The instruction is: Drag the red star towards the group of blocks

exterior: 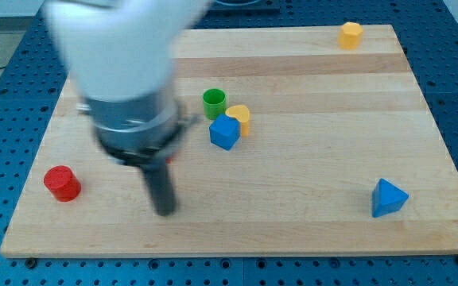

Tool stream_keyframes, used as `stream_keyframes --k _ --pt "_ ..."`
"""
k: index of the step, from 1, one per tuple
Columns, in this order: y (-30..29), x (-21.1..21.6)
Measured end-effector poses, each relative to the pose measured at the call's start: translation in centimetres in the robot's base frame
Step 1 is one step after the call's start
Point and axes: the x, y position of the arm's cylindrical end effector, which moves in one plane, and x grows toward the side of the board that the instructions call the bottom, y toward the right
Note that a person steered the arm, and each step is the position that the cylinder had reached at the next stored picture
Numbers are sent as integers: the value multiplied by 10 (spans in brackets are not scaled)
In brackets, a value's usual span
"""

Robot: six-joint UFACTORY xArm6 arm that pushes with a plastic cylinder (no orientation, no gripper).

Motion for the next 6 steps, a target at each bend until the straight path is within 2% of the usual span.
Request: stream_keyframes --k 2,3,4,6 --pt "-10 -74" --pt "-48 -103" --pt "-17 -105" --pt "-7 -93"
